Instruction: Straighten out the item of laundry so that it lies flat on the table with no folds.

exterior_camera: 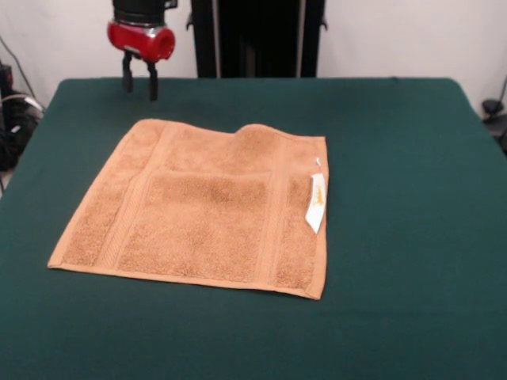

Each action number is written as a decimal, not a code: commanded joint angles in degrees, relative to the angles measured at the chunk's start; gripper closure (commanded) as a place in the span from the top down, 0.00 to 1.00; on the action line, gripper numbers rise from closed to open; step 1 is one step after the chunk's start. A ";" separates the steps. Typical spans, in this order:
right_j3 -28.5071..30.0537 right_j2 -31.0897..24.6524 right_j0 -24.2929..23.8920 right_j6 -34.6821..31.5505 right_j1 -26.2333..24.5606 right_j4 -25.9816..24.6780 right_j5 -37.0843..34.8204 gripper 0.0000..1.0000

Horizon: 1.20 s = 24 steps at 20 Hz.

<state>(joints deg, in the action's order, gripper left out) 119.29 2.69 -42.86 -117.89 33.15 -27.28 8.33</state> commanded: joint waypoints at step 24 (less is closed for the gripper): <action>-20.87 -9.17 11.70 -4.57 -8.15 12.00 -11.46 1.00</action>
<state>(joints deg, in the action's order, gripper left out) 106.66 1.63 -34.92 -117.89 30.62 -18.80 1.13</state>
